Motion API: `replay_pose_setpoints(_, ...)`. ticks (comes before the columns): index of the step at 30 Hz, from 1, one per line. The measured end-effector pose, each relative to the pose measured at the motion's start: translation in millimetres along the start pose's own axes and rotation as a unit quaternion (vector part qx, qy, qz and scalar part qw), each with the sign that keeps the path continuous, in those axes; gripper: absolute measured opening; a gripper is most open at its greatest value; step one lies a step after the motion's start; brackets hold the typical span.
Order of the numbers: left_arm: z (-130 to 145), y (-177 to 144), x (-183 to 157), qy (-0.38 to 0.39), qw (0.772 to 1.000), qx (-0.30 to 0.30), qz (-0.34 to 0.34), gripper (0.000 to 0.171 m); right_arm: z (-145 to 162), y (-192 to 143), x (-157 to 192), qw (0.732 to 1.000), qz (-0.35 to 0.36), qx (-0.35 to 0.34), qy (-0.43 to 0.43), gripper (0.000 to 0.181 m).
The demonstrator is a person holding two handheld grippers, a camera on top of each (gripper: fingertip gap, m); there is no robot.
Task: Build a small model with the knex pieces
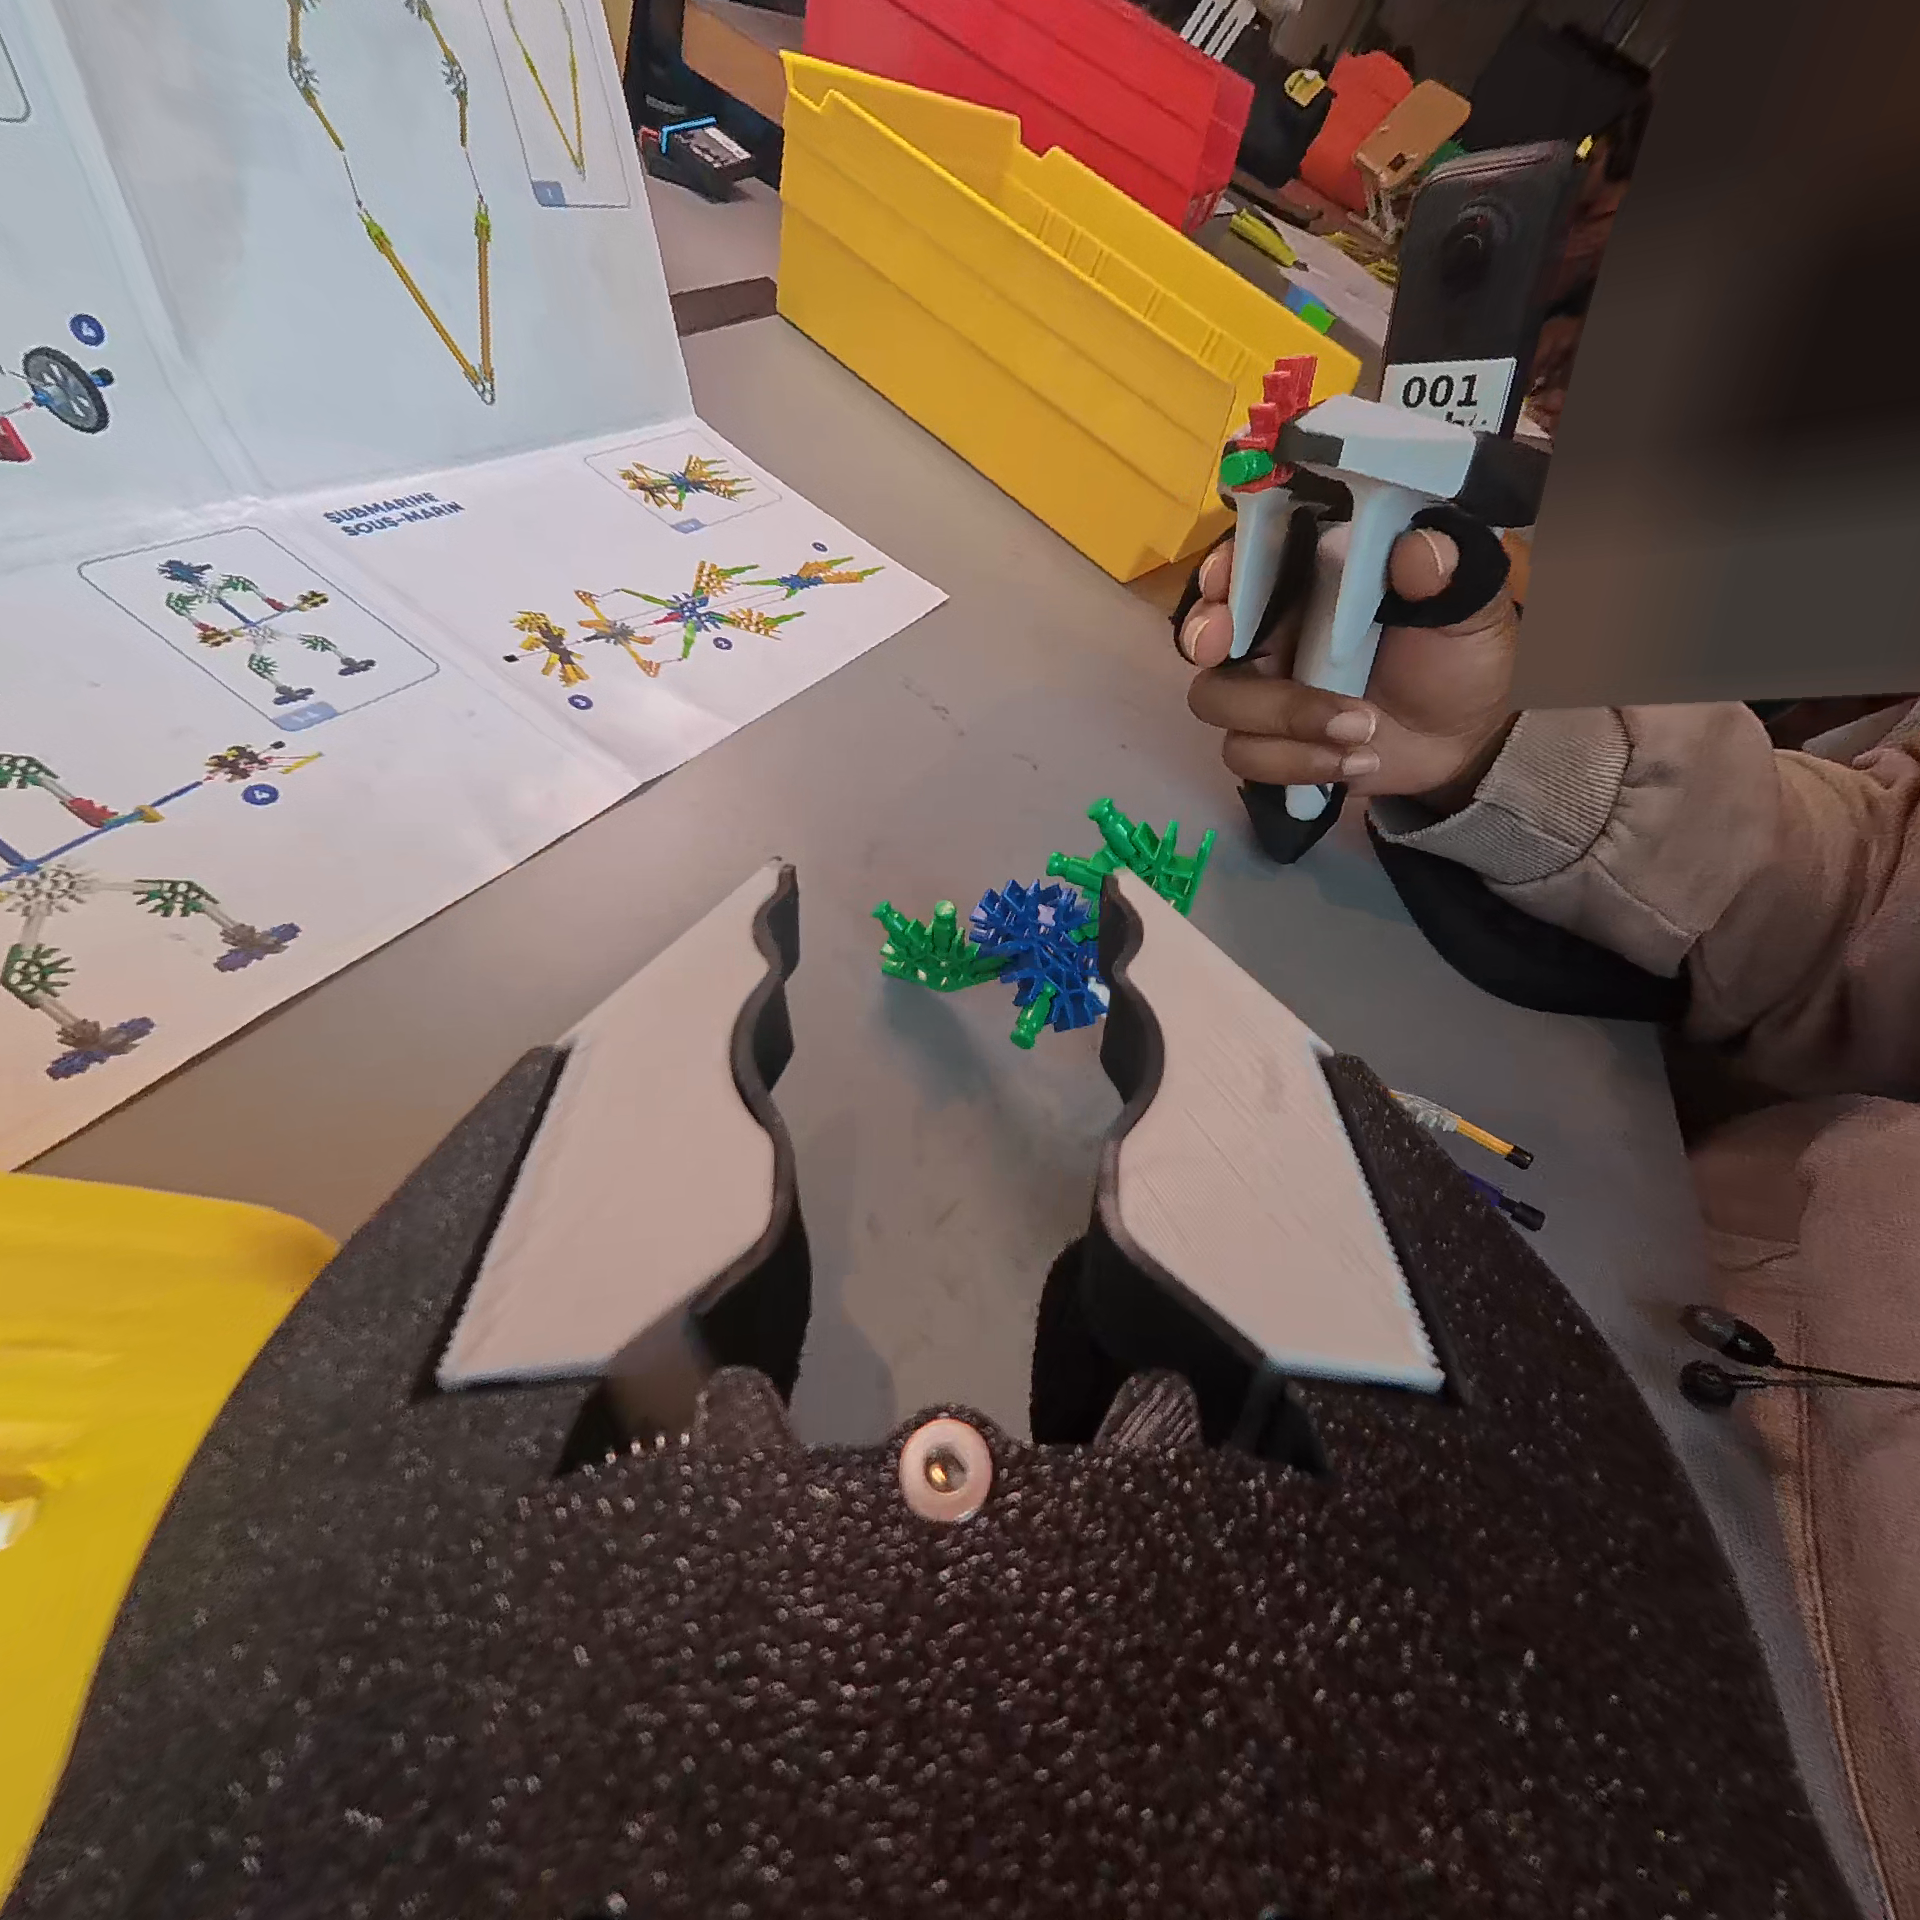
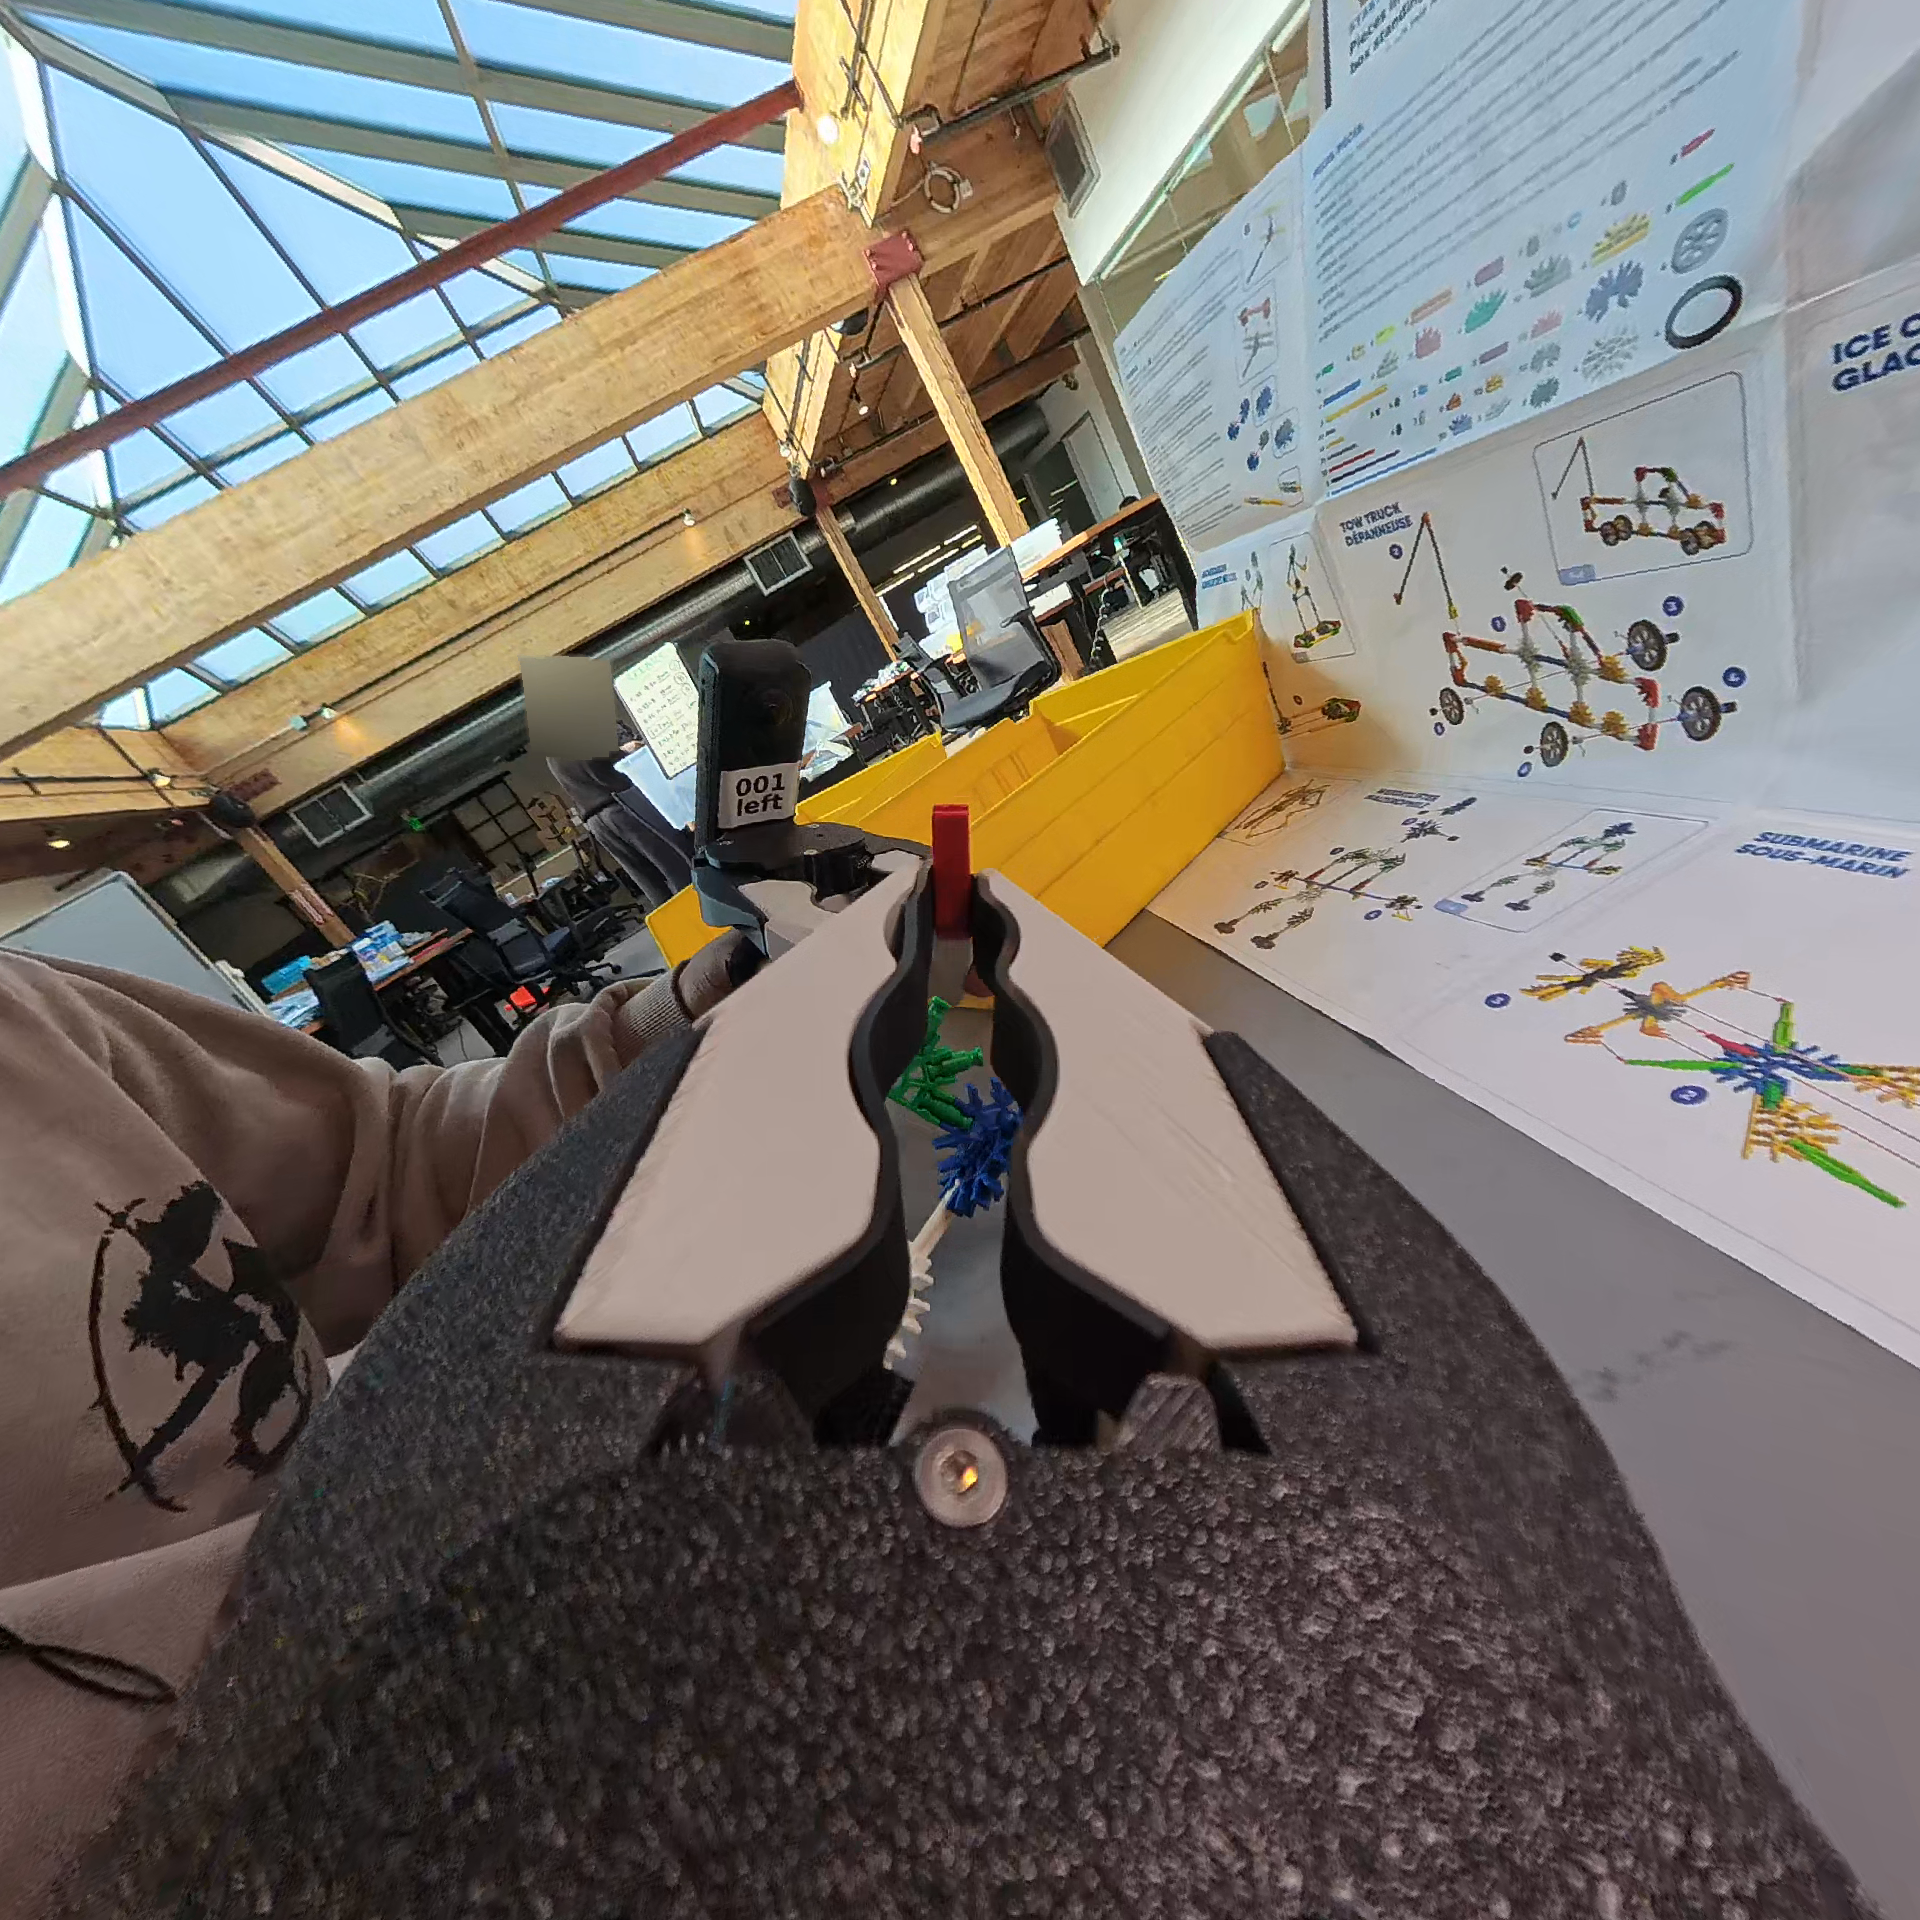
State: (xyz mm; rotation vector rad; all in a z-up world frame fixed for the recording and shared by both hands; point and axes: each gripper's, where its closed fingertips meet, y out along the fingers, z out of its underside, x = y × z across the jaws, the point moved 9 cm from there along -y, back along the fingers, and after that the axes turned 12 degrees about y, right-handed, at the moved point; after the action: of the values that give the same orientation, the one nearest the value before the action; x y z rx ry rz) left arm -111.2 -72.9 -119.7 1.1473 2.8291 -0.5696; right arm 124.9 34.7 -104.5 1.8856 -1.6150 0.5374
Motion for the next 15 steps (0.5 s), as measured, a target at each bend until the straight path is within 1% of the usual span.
replay_pose_setpoints(3,0.2,2.3,-7.1,0.013,1.0,-0.01,0.012,0.056,5.5,5.5,2.1,0.999,0.012,0.022,-0.029,0.005)
replay_pose_setpoints(6,-5.1,1.7,-16.2,0.038,0.998,-0.031,0.03,0.05,10.2,10.8,10.1,0.996,0.013,0.05,-0.069,0.005)
replay_pose_setpoints(10,-14.3,-1.3,-31.9,0.057,0.994,-0.068,0.064,0.039,11.9,15.8,28.1,0.994,-0.019,0.059,-0.094,0.004)
replay_pose_setpoints(15,-22.4,1.5,-50.7,0.052,0.988,-0.107,0.097,0.032,17.6,21.3,42.5,0.993,-0.085,0.057,-0.066,0.005)
